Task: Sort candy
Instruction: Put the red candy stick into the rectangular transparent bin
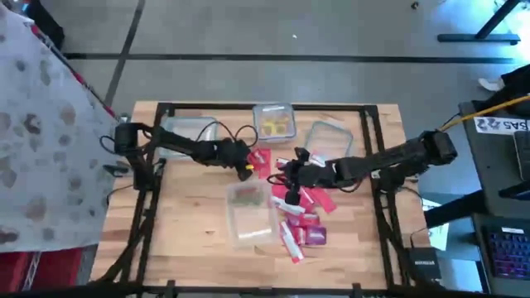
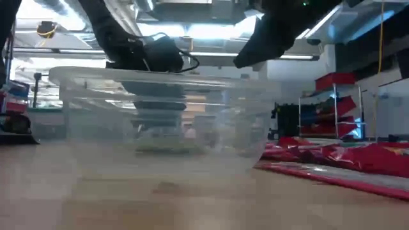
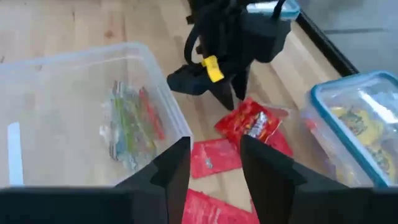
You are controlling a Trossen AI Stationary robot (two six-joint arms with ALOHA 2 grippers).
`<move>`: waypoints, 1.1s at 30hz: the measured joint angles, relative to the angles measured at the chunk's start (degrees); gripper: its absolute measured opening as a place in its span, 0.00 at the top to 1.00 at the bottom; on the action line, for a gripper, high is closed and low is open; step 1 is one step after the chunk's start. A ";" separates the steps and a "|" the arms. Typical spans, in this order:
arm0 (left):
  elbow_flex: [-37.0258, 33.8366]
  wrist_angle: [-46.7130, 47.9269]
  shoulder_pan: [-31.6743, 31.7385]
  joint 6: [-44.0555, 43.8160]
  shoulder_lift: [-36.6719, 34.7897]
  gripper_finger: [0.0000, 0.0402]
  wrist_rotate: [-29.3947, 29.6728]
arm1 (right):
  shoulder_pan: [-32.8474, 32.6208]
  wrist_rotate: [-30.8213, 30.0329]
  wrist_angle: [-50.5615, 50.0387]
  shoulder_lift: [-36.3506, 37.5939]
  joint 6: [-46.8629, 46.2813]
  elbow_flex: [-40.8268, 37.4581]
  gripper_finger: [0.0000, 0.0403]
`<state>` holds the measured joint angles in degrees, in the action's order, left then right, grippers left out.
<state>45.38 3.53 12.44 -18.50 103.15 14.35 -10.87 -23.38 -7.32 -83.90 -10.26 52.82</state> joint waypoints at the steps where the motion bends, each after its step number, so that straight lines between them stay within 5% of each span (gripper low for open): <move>1: 0.01 0.33 0.06 0.08 0.00 0.82 0.37 | 0.00 0.00 0.01 0.00 0.00 0.00 0.69; 4: 0.01 1.14 -0.11 0.36 -0.05 0.96 2.22 | -0.06 0.02 0.02 -0.02 -0.16 0.00 0.69; 7: -0.10 2.10 -0.83 0.71 -0.95 0.99 4.15 | -0.89 0.00 -0.27 -0.02 -1.33 0.00 0.69; 21: -0.88 10.05 -8.91 -0.51 -20.14 1.00 16.92 | -10.04 -10.09 0.18 0.00 -6.03 0.00 0.69; 33: -0.68 5.44 -17.92 3.69 -25.51 1.00 13.88 | -18.32 -18.44 0.45 0.00 -13.20 0.00 0.69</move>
<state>44.70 8.97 -5.48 -14.81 77.64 28.24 -29.19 -41.82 -6.87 -83.90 -23.46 52.82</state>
